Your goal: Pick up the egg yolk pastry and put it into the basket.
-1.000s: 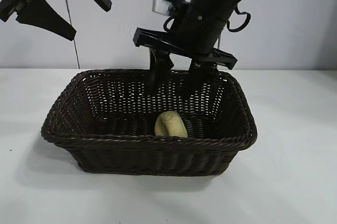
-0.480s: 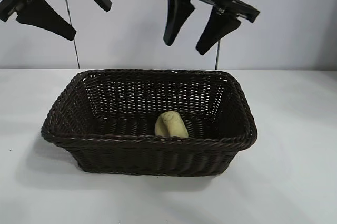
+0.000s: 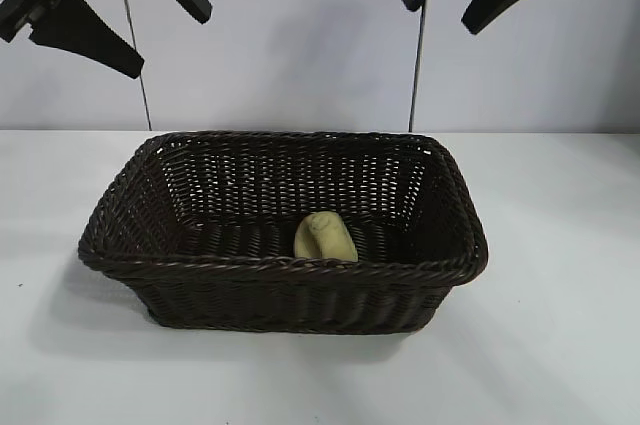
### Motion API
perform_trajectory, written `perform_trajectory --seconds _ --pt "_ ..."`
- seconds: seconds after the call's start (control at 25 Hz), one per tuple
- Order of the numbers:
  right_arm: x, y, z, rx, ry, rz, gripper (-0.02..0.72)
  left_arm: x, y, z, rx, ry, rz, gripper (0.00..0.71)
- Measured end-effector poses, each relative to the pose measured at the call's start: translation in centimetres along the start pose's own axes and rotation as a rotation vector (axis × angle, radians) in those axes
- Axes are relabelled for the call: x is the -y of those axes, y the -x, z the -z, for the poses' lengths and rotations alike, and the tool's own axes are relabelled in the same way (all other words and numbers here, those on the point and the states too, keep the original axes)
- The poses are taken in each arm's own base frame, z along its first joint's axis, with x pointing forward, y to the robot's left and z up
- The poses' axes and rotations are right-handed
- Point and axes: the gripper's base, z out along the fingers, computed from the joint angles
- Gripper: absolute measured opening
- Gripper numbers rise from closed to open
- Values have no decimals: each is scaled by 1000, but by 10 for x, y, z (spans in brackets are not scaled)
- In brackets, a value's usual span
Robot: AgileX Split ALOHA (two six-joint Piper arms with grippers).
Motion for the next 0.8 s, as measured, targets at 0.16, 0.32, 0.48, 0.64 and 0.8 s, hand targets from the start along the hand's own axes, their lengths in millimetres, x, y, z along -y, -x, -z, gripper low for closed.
perform_trajectory --seconds 0.16,0.32,0.48,0.64,0.8 --pt "3 -2 -3 -15 -24 4 453 0 0 0 0 1 0 524" --pt "5 -6 -8 -35 -27 -1 453 0 0 0 0 1 0 524" --pt "6 -8 -11 -51 -28 -5 453 0 0 0 0 1 0 524" --pt "6 -8 -11 -51 -29 -5 453 0 0 0 0 1 0 524" --pt "6 -8 -11 -51 -29 -5 453 0 0 0 0 1 0 524"
